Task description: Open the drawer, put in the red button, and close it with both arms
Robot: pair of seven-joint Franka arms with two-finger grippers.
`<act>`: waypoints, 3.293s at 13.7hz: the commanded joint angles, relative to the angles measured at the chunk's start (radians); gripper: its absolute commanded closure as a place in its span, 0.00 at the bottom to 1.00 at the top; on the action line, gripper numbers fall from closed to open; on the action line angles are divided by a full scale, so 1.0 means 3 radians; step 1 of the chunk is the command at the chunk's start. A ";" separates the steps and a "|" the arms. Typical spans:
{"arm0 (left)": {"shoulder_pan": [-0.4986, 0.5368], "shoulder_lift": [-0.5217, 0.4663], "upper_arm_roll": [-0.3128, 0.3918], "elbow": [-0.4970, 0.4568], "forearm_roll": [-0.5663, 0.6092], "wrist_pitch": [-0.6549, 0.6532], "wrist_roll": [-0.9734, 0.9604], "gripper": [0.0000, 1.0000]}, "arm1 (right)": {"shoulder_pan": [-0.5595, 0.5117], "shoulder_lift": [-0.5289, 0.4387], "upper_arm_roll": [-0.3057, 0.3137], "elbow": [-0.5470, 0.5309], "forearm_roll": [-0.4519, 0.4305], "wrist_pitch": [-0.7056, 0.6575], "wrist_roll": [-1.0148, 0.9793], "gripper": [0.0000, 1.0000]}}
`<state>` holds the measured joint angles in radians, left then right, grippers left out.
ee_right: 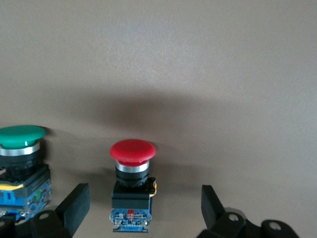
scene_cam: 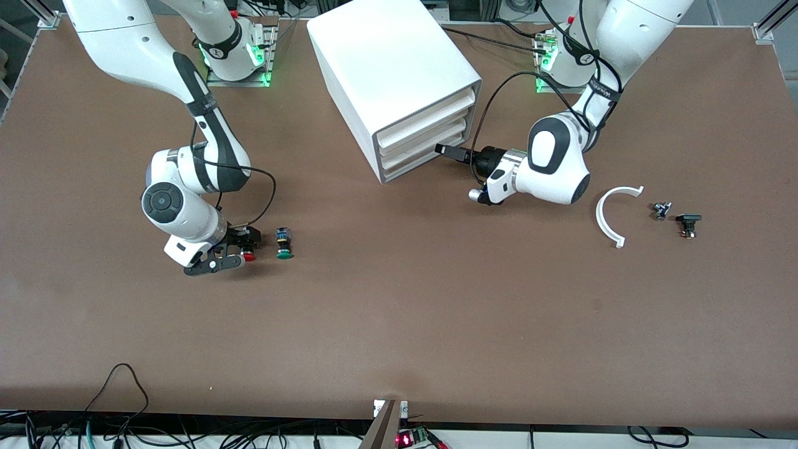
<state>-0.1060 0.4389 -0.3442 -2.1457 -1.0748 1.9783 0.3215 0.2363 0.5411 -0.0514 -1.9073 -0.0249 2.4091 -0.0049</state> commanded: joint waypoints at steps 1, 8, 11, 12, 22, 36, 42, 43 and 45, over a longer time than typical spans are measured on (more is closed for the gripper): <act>0.0031 -0.0129 -0.0074 -0.0160 -0.0099 -0.0003 0.0069 0.09 | 0.0010 0.0006 -0.0008 -0.0064 -0.0040 0.0013 -0.0025 0.00; 0.0046 -0.0205 -0.0233 -0.0252 -0.0196 -0.0059 0.0053 0.12 | 0.0010 0.0022 0.0043 -0.0243 -0.0040 0.0253 0.0011 0.00; 0.0093 -0.0246 -0.0233 -0.0262 -0.0196 -0.0157 0.0069 0.11 | 0.0010 0.0027 0.0064 -0.0243 -0.0040 0.0228 0.0031 0.28; 0.0093 -0.0241 -0.0233 -0.0292 -0.0196 -0.0157 0.0094 0.12 | 0.0005 0.0027 0.0064 -0.0243 -0.0035 0.0223 0.0042 0.37; 0.0082 -0.0195 -0.0274 -0.0426 -0.0135 0.0037 0.0462 0.95 | 0.0005 -0.0034 0.0141 0.0093 -0.0030 0.0024 -0.0024 0.61; 0.0272 -0.0343 0.0181 -0.0022 -0.0033 0.0932 0.0478 0.00 | 0.0015 -0.0178 0.1285 0.1387 -0.0019 -0.0933 -0.1849 0.60; 0.0582 -0.0879 0.0186 0.0264 0.1169 0.1127 0.0442 0.00 | 0.0194 -0.0086 0.1791 0.1663 -0.0014 -0.0923 -0.2493 0.61; 0.0675 -0.0946 0.0196 0.0265 0.1169 0.1132 0.0437 0.00 | 0.0250 -0.0055 0.1838 0.1679 -0.0024 -0.0887 -0.2621 0.61; 0.0716 -0.1053 0.0252 0.0270 0.1174 0.1132 0.0477 0.00 | 0.0428 -0.0024 0.1833 0.1715 -0.0070 -0.0882 -0.2867 0.60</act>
<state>0.0946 0.1704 -0.2790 -2.0484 -0.7443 2.3234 0.4605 0.3257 0.4979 0.4914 -1.4447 -0.0263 2.1546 -0.7916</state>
